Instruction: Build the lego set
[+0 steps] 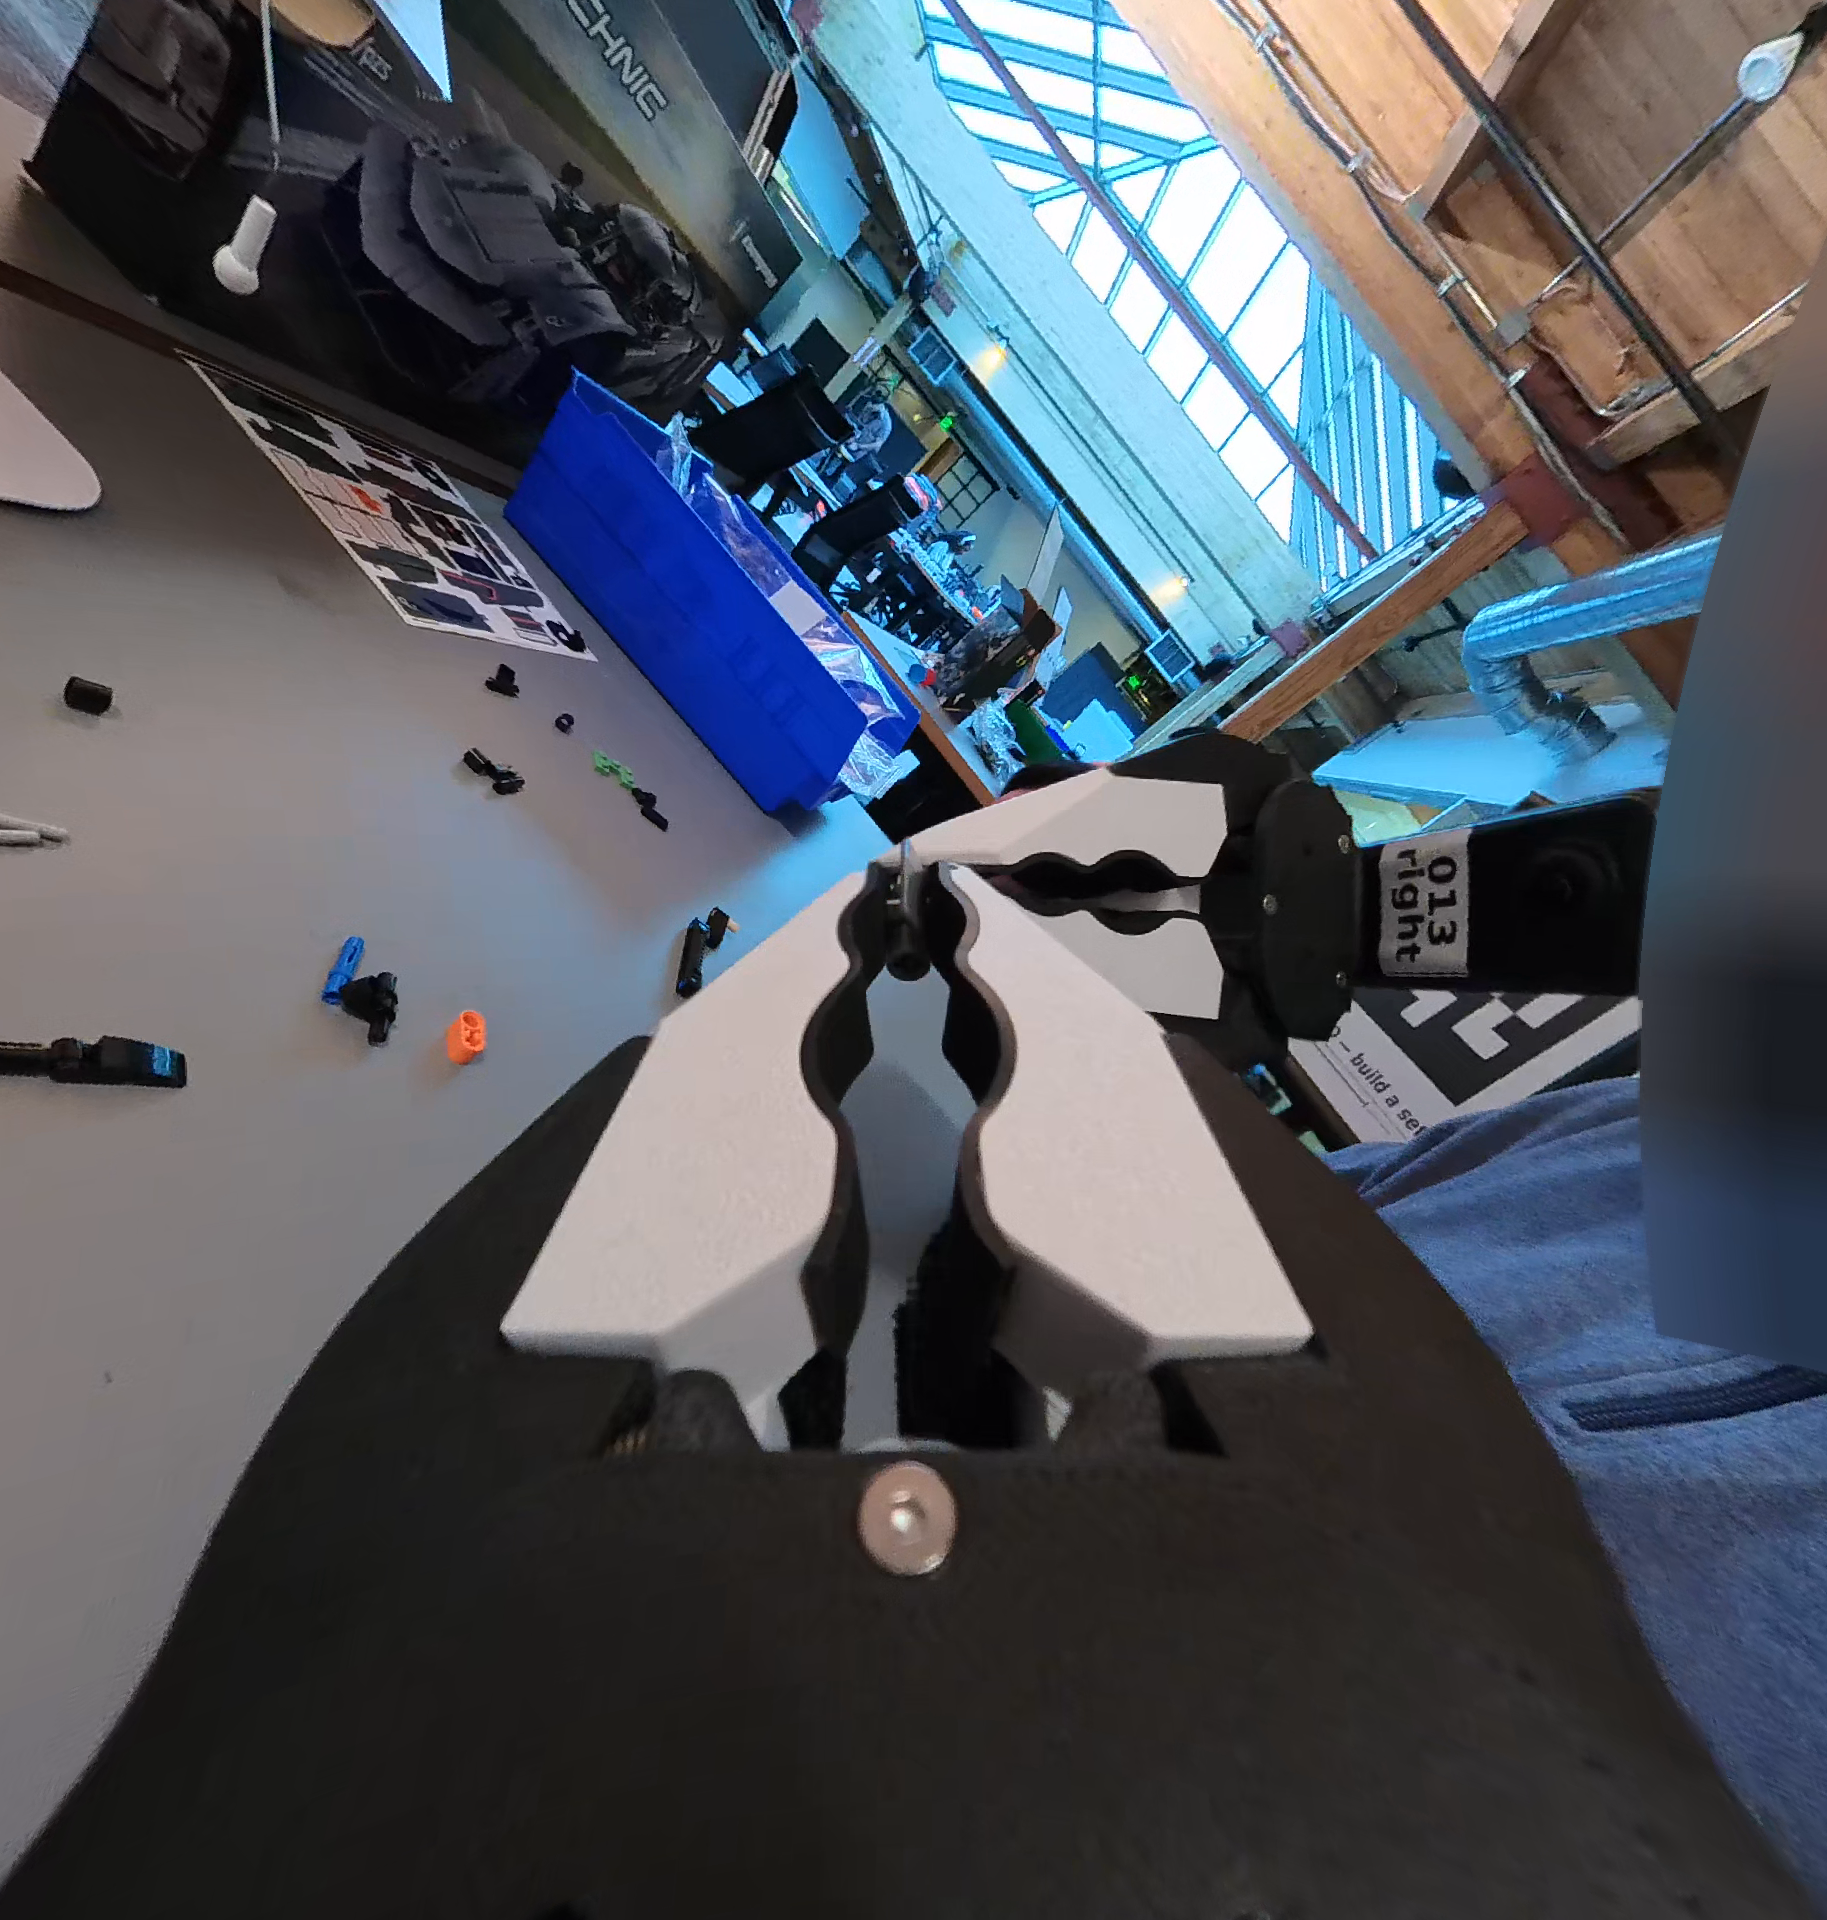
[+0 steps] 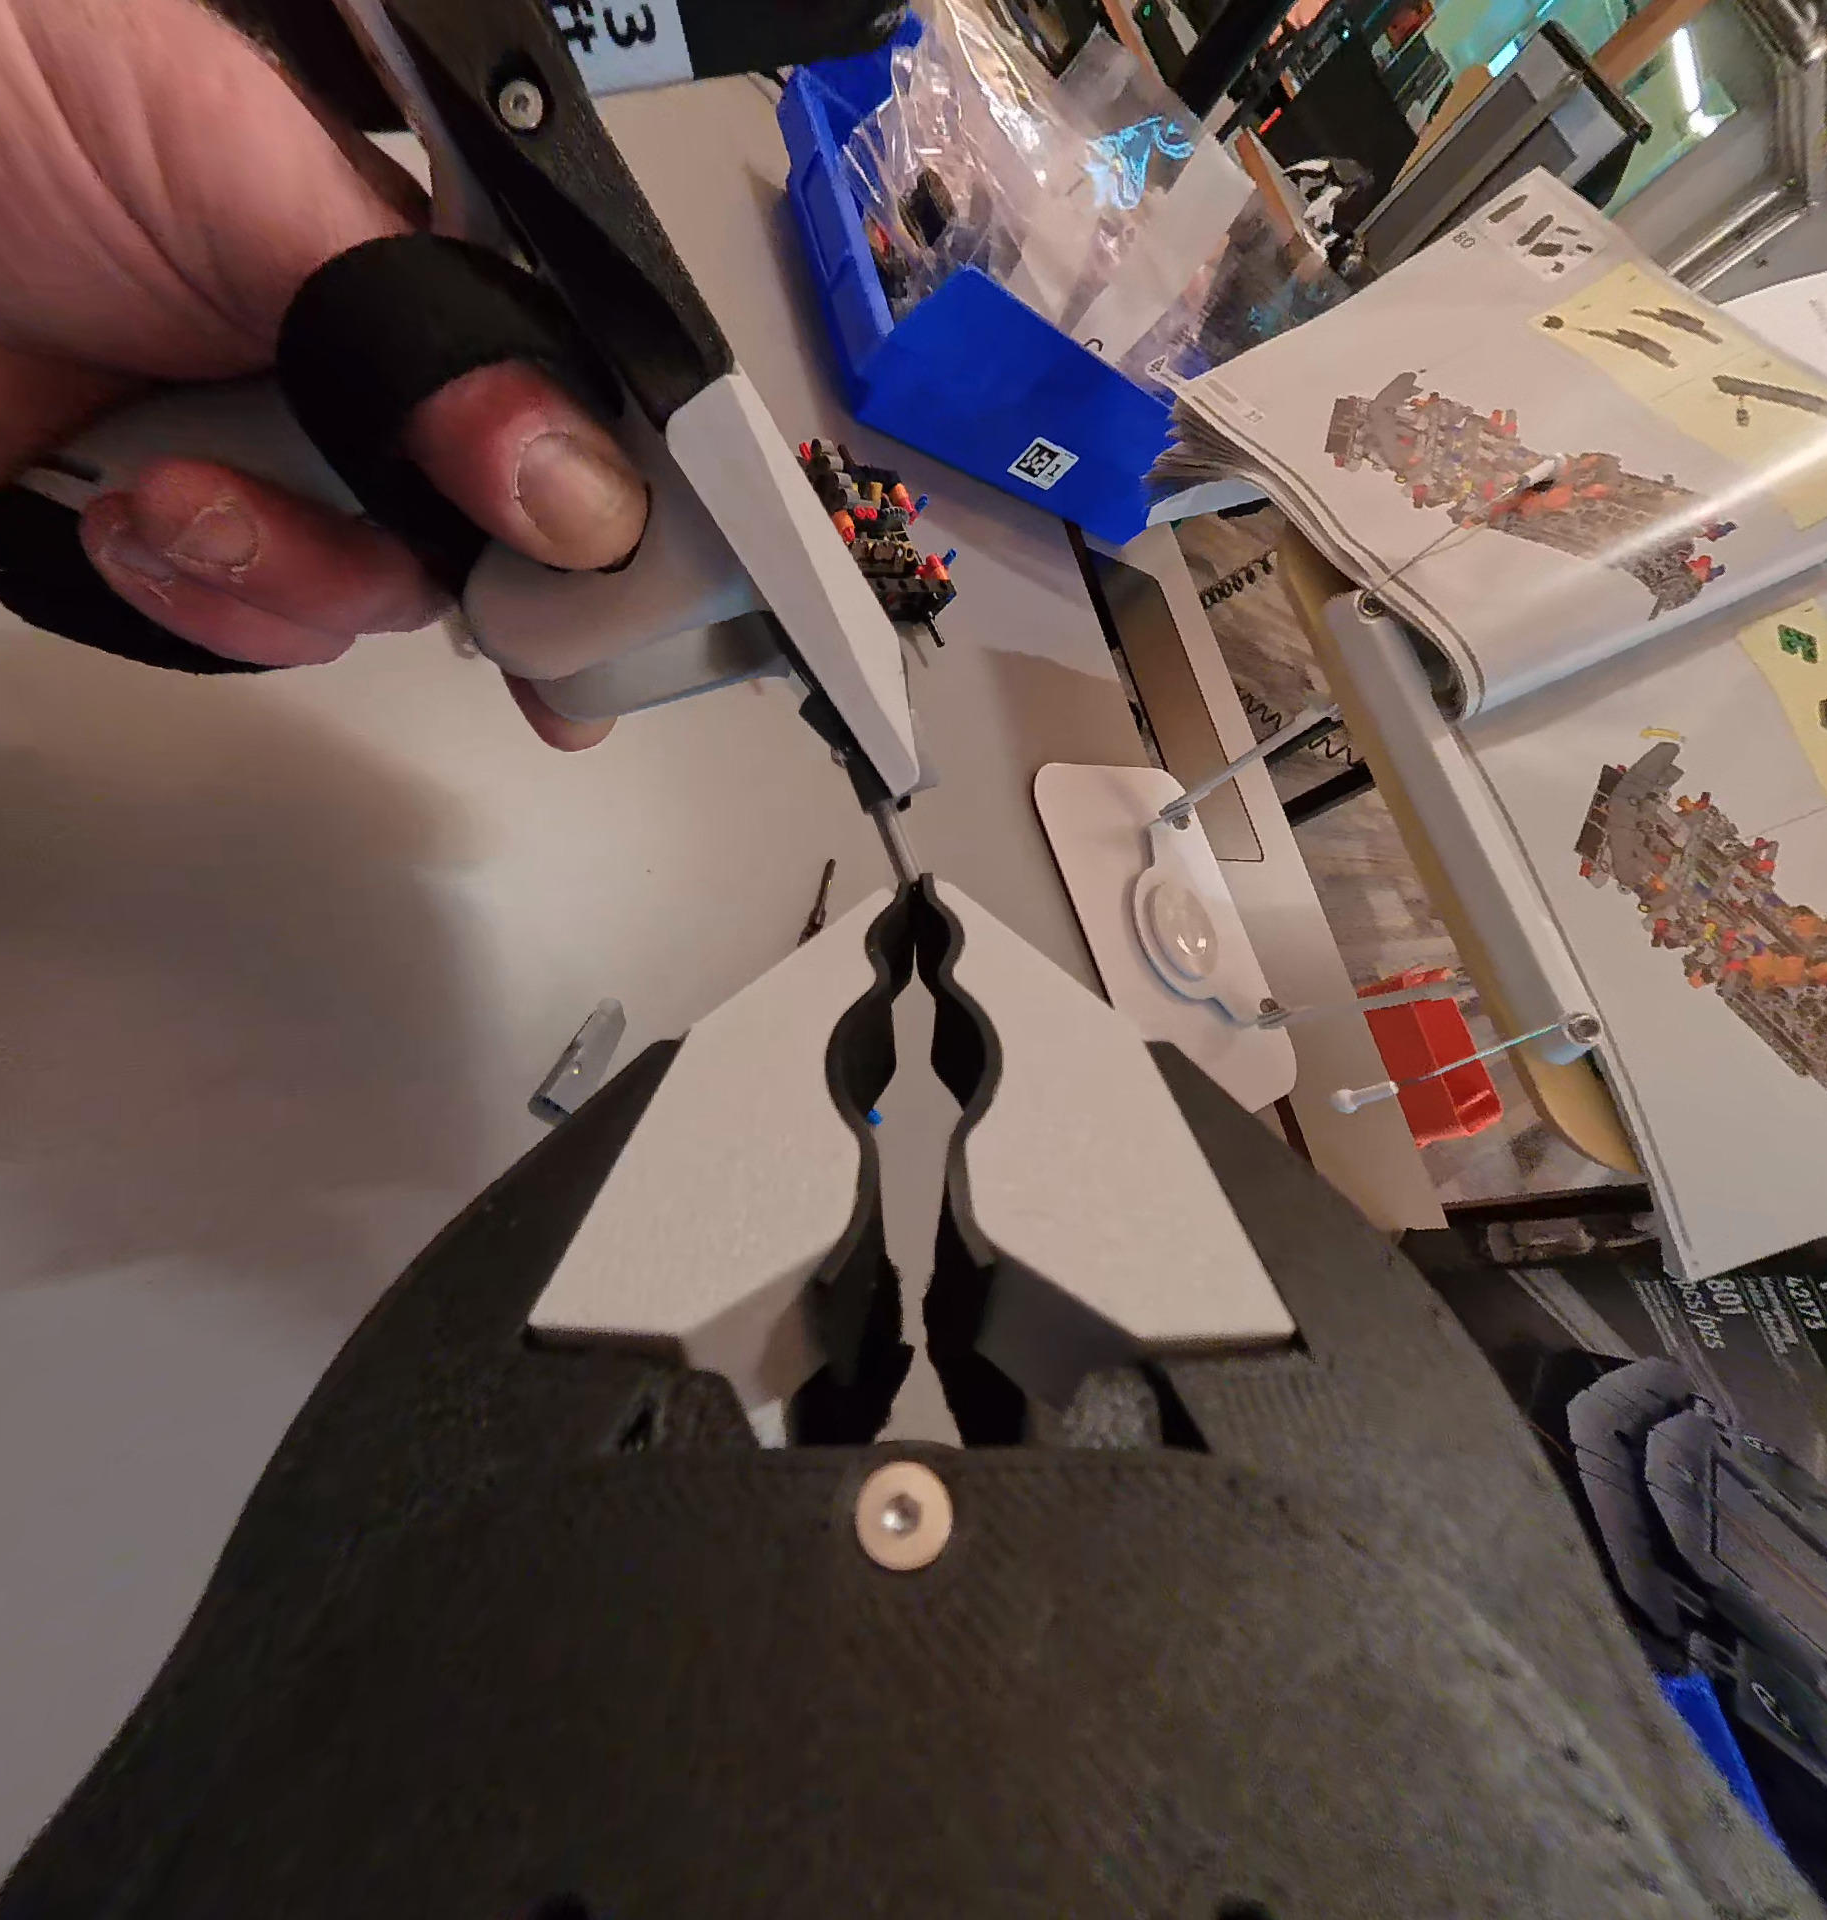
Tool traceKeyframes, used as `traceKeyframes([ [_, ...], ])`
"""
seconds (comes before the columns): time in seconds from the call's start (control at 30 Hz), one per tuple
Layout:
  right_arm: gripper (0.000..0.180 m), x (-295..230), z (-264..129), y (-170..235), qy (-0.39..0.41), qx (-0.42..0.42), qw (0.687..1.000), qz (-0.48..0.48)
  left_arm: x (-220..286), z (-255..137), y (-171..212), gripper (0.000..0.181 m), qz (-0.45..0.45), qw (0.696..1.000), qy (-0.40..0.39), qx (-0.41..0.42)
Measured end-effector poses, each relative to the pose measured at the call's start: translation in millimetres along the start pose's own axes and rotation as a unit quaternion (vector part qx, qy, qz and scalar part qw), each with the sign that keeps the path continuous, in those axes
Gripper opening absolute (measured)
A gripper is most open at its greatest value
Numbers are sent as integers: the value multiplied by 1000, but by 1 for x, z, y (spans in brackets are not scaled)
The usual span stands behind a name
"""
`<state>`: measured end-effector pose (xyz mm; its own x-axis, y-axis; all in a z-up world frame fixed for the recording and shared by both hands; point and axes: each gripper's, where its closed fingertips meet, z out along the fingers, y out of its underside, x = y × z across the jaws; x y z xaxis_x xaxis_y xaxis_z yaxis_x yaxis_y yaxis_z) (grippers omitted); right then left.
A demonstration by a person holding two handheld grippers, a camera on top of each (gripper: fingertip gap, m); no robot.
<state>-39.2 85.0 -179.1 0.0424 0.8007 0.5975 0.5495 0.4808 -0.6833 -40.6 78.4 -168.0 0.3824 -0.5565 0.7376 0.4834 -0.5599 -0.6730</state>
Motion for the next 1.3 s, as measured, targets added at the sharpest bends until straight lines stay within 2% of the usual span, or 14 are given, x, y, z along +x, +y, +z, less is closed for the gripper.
traceKeyframes([
  [0.27, 0, -1, 6, 0, 0, -10, 1000, 5, -3, -3, -1, 5, 23, 999, -31, 1],
  [0.4, 0, -5, 8, 4, -47, -3, 998, 52, -8, -4, 4, 5, 48, 997, -44, -45],
  [0.43, 2, -1, 5, 6, -51, 6, 996, 70, -10, -4, 11, 6, 63, 993, -50, -82],
  [0.5, 8, 0, 0, 5, -83, 22, 991, 106, -8, -7, 8, 5, 99, 989, -50, -99],
  [0.53, 19, -2, 1, 7, -96, 12, 988, 118, -4, -7, 11, 5, 106, 986, -37, -123],
  [0.6, 26, -16, 5, 7, -134, 5, 983, 123, 2, -6, 5, 5, 133, 983, -29, -124],
  [0.67, 21, -20, 6, 1, -142, 20, 982, 125, 9, -4, 11, 5, 141, 978, -11, -154],
  [0.77, 3, -21, 4, -5, -137, 32, 983, 115, 9, -3, 13, 5, 162, 973, -21, -164],
  [0.87, 1, -22, 2, -8, -120, 28, 987, 99, 11, -4, 11, 5, 169, 971, -18, -167],
  [0.93, 1, -17, 3, -10, -107, 41, 985, 125, 10, -4, 3, 9, 185, 971, -35, -146],
  [1.0, 0, -5, 1, -12, -88, 71, 978, 177, 6, -6, -7, 22, 201, 972, -56, -112],
  [1.07, 1, 5, -2, -16, -75, 115, 962, 236, 11, -8, -15, 25, 183, 980, -41, -64],
  [1.2, 1, 3, 1, -20, -72, 173, 927, 324, 13, 1, -13, 21, 146, 989, -21, -20],
  [1.3, 1, -5, 7, -21, -66, 182, 923, 332, 16, 1, -20, 14, 145, 989, -15, 29],
])
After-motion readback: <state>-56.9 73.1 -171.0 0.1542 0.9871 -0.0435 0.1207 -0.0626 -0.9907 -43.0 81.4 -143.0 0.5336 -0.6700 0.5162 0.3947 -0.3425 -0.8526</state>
